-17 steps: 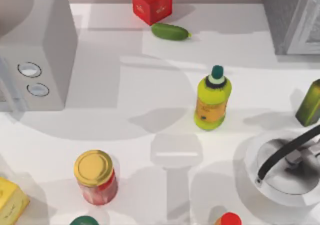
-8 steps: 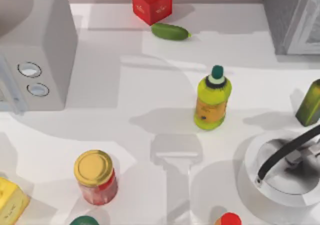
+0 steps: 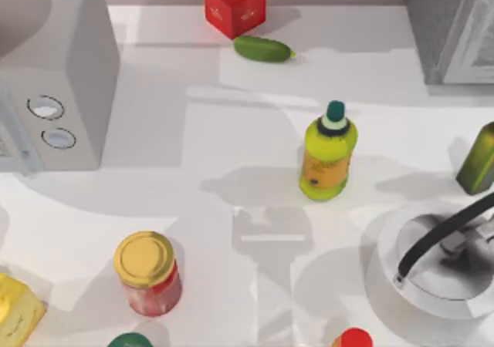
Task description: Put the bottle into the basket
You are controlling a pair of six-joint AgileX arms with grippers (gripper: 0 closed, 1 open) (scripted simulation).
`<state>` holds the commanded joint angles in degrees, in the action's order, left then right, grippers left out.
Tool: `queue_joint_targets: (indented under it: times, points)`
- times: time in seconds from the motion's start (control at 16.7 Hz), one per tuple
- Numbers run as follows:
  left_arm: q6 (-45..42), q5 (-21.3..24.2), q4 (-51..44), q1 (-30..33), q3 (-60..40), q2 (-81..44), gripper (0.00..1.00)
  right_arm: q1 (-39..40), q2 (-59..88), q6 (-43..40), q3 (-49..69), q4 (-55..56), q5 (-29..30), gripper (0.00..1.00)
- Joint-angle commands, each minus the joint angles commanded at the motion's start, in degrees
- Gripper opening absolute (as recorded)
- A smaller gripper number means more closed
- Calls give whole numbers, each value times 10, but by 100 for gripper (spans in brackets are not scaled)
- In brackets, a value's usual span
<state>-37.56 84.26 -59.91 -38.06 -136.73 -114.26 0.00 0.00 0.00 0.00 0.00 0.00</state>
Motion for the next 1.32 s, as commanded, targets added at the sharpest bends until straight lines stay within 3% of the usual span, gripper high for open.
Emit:
queue_joint_targets:
  times: [0.54,1.32]
  points:
    - [20,-5,31,5,31,7,0,0,0,0,0,0,0,100]
    - [196,-69,369,74,262,86,0,0,0,0,0,0,0,100]
